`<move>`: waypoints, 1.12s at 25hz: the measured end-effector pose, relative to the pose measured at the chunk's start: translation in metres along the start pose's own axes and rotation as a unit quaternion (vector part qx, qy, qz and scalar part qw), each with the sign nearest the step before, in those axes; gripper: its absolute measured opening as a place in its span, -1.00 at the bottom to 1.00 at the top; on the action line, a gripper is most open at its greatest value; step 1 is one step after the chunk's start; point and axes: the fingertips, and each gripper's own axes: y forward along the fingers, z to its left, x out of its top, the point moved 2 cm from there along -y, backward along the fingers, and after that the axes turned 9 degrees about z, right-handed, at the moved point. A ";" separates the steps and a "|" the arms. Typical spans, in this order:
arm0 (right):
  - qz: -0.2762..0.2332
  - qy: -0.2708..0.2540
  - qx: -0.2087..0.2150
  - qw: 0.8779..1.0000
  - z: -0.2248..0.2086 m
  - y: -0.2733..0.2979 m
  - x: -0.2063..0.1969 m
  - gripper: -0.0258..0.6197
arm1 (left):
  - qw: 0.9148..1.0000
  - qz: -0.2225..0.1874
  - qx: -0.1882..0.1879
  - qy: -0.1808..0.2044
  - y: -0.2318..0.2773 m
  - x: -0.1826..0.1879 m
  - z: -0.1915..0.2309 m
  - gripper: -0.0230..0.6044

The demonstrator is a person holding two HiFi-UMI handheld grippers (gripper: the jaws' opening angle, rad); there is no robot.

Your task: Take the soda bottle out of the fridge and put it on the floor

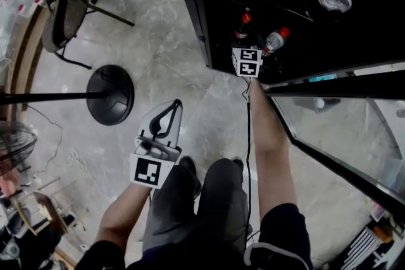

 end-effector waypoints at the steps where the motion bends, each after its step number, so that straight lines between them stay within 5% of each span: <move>1: -0.003 0.001 -0.001 1.000 -0.001 0.002 0.000 0.17 | 1.000 0.001 0.000 0.002 0.001 -0.003 0.001 -0.85; 17: -0.007 0.012 -0.004 1.000 -0.004 0.008 0.001 0.07 | 1.000 0.005 0.017 0.004 0.006 -0.024 0.014 -0.85; 28: -0.017 0.006 0.032 0.999 0.005 -0.039 0.008 0.06 | 1.000 0.007 0.014 0.011 0.012 -0.019 0.017 -0.85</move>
